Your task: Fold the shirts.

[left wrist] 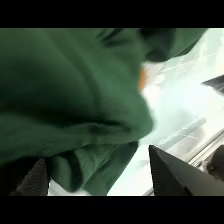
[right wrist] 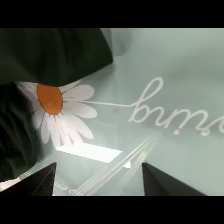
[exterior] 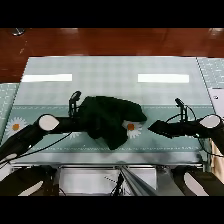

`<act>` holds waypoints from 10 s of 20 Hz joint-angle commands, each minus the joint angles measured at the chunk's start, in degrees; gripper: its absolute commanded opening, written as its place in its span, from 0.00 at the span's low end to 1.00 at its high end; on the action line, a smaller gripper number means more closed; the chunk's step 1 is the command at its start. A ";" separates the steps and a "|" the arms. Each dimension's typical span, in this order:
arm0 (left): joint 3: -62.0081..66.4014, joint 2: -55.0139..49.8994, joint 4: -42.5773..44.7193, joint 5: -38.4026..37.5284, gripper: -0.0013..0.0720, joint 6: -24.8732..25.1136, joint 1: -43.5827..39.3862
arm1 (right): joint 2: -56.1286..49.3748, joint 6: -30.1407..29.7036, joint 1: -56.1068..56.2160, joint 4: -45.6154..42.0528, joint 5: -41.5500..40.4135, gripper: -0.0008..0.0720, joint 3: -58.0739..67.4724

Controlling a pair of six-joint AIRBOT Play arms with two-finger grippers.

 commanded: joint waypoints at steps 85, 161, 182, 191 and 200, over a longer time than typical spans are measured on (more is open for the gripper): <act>26.12 -7.93 35.08 -24.22 0.97 -2.51 53.37 | -40.26 6.40 -15.89 -15.10 23.89 0.87 70.73; 87.76 25.11 34.95 -19.71 0.05 -1.18 58.53 | 11.98 12.70 0.92 -21.16 27.12 0.05 100.83; 59.06 -9.60 35.82 -19.58 0.05 -3.48 36.00 | -13.27 7.45 0.61 -14.58 3.69 0.04 51.89; 59.04 -27.39 35.76 -17.14 0.05 -10.21 29.40 | -46.97 8.57 -7.54 6.14 3.19 0.05 75.25; 59.25 -28.41 47.93 -50.75 0.98 -4.15 32.72 | -48.17 2.01 -19.17 -0.98 22.82 0.87 75.69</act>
